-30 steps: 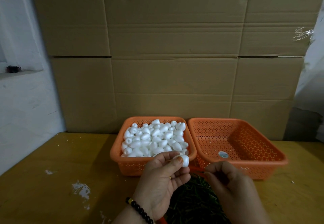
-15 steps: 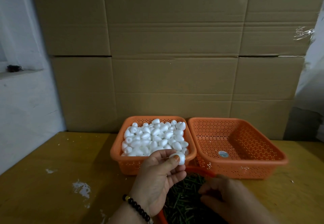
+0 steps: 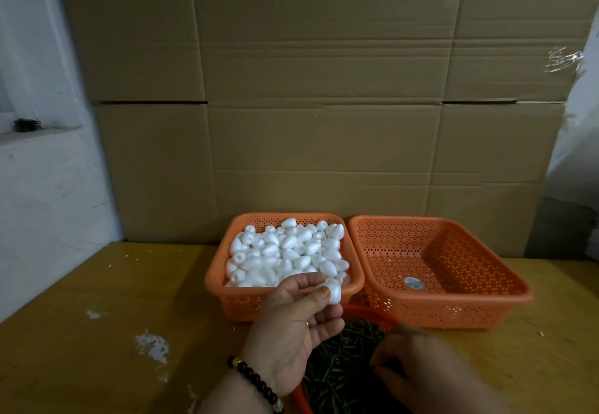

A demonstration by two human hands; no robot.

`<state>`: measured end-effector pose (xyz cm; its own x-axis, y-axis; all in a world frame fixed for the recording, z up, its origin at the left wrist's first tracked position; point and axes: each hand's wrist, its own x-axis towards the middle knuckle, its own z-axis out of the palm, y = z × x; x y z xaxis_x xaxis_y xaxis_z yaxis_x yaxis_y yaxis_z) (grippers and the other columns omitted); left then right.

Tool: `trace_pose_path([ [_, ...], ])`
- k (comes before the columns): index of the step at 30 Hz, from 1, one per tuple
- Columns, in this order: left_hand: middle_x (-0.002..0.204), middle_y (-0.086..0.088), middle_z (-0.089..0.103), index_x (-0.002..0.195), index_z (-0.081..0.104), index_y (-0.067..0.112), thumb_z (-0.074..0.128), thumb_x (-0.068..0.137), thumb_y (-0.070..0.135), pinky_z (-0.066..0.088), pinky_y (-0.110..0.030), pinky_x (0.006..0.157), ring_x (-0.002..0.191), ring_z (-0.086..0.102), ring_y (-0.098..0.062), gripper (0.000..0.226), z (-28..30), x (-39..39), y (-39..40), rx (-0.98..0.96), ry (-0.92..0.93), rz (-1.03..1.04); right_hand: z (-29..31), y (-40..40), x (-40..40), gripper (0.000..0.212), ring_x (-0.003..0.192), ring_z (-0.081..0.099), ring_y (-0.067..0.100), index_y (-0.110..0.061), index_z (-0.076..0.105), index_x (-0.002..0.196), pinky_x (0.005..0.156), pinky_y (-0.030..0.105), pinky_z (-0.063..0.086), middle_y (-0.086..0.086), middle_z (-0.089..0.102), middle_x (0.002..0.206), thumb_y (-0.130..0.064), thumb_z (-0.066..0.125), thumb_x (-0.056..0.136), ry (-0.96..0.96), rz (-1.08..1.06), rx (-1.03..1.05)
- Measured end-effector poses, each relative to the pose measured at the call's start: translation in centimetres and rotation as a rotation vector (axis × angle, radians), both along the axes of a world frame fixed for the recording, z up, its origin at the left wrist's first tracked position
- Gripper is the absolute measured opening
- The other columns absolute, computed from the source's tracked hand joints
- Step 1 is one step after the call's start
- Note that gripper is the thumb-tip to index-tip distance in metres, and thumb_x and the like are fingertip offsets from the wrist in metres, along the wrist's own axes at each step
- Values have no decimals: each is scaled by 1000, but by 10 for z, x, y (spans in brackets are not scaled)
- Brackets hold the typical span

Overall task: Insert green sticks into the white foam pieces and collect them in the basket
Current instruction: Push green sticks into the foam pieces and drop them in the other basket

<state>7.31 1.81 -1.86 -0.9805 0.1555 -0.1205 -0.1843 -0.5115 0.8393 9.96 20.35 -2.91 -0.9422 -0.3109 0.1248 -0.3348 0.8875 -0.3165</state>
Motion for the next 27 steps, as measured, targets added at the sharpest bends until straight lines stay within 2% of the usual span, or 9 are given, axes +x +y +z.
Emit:
trace_pose_path([
  [2, 79, -13, 72, 108, 62, 4, 62, 86, -3, 56, -31, 57, 68, 68, -22, 23, 0, 0, 0, -18, 3, 4, 2, 0, 1, 6, 88, 55, -5, -39, 64, 88, 80, 9, 42, -21, 54, 97, -37, 61, 84, 0, -22, -87],
  [4, 80, -14, 72, 108, 61, 4, 62, 86, -3, 56, -31, 56, 69, 69, -23, 23, 0, 0, -1, -18, 6, 1, 3, 0, 2, 12, 79, 58, -5, -41, 63, 75, 71, 9, 43, -16, 61, 86, -31, 68, 81, -15, -65, -262],
  [6, 82, -15, 72, 108, 61, 3, 61, 86, -5, 56, -31, 57, 71, 69, -24, 23, 0, 1, 0, -15, 15, -7, 4, 1, 3, 19, 66, 60, -3, -40, 67, 72, 62, 10, 44, -12, 67, 75, -24, 73, 78, -65, -107, -475],
  [9, 83, -16, 72, 109, 60, 0, 61, 86, -7, 56, -32, 58, 71, 68, -24, 24, 1, 2, 1, -3, 18, -22, 7, 2, 3, 13, 53, 55, 10, -21, 72, 72, 53, 22, 46, 2, 63, 59, -9, 74, 78, -230, -130, -850],
  [11, 85, -16, 72, 109, 59, 0, 60, 85, -8, 57, -32, 59, 72, 68, -25, 25, 2, 3, 1, 2, 22, -35, 9, 1, 3, 7, 48, 49, 17, -9, 70, 67, 45, 26, 42, 11, 55, 57, -5, 72, 72, -338, -149, -1132],
  [15, 88, -18, 72, 109, 59, -1, 60, 85, -9, 57, -32, 60, 73, 69, -25, 26, 3, 5, 3, 10, 26, -66, 16, -6, 6, 3, 42, 47, 19, -3, 66, 65, 36, 25, 41, 17, 53, 57, -6, 65, 64, -494, -135, -1529],
  [18, 89, -18, 71, 110, 59, -1, 61, 83, -9, 57, -32, 59, 73, 69, -25, 28, 5, 7, 4, 28, 24, -105, 20, -10, 8, 5, 41, 48, 18, -2, 64, 67, 36, 25, 42, 16, 54, 58, -3, 61, 63, -529, -120, -1671],
  [22, 90, -17, 70, 109, 59, -1, 68, 71, -1, 56, -31, 57, 71, 69, -24, 40, 6, 9, 5, 64, 28, -163, 21, -14, 7, 6, 42, 51, 15, -7, 66, 65, 39, 23, 45, 13, 58, 59, -5, 62, 61, -522, -123, -1800],
  [27, 88, -19, 70, 108, 59, -1, 67, 69, 1, 57, -32, 57, 70, 68, -25, 39, 7, 11, 7, 109, 16, -217, 16, -18, 5, 11, 44, 53, 12, -13, 71, 63, 40, 22, 47, 9, 61, 60, -9, 61, 67, -309, -127, -1799],
])
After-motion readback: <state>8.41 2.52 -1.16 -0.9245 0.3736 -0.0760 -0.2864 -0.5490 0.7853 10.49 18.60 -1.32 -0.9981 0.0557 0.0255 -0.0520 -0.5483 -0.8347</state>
